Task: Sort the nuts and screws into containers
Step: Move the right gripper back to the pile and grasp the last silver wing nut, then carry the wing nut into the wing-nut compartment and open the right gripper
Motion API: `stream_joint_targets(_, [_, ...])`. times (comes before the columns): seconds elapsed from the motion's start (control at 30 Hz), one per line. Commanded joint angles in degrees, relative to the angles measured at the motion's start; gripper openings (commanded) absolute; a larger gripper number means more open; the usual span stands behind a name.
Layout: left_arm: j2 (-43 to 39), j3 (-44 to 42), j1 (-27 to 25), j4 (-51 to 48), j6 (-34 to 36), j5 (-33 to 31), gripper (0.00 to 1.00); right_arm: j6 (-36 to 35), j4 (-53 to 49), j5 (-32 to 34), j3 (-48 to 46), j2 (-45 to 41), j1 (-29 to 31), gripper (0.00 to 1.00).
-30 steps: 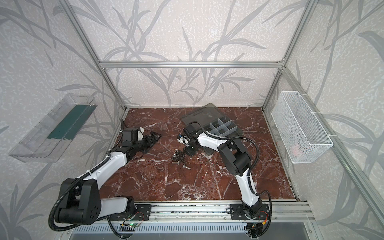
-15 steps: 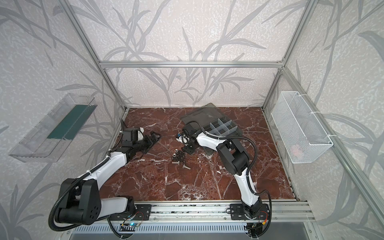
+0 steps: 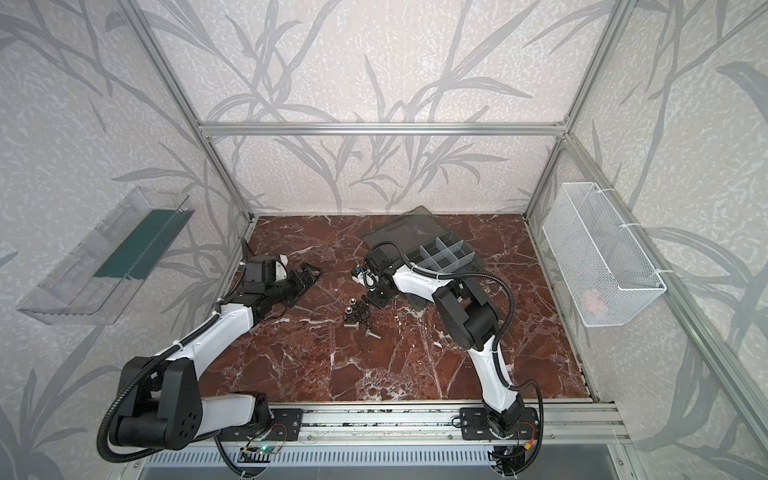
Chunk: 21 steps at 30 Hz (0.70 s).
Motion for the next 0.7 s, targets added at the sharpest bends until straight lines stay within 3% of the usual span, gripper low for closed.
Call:
stream_joint_targets(0.0, [-1.3,-0.92,0.0,0.19,0.14,-0.31,1.0,0.77,-3.68,-0.69,-2.55,0.65,0.43,0.09])
stream_joint_targets(0.1, [-1.2,-0.91,0.03,0.19,0.07,-0.31,1.0,1.18,-2.85,0.13,-3.64,-1.0,0.35,0.0])
stream_joint_targets(0.5, [-1.8,-0.83,0.03,-0.52,0.24,-0.71,0.99,3.89,-10.78,-5.22,3.17,-13.68,-4.67,0.0])
stream_joint_targets(0.67, [-1.81,-1.18,0.05,0.43,0.02,0.02,0.99,7.2,-9.88,-0.03,2.97,-16.23,-9.23,0.0])
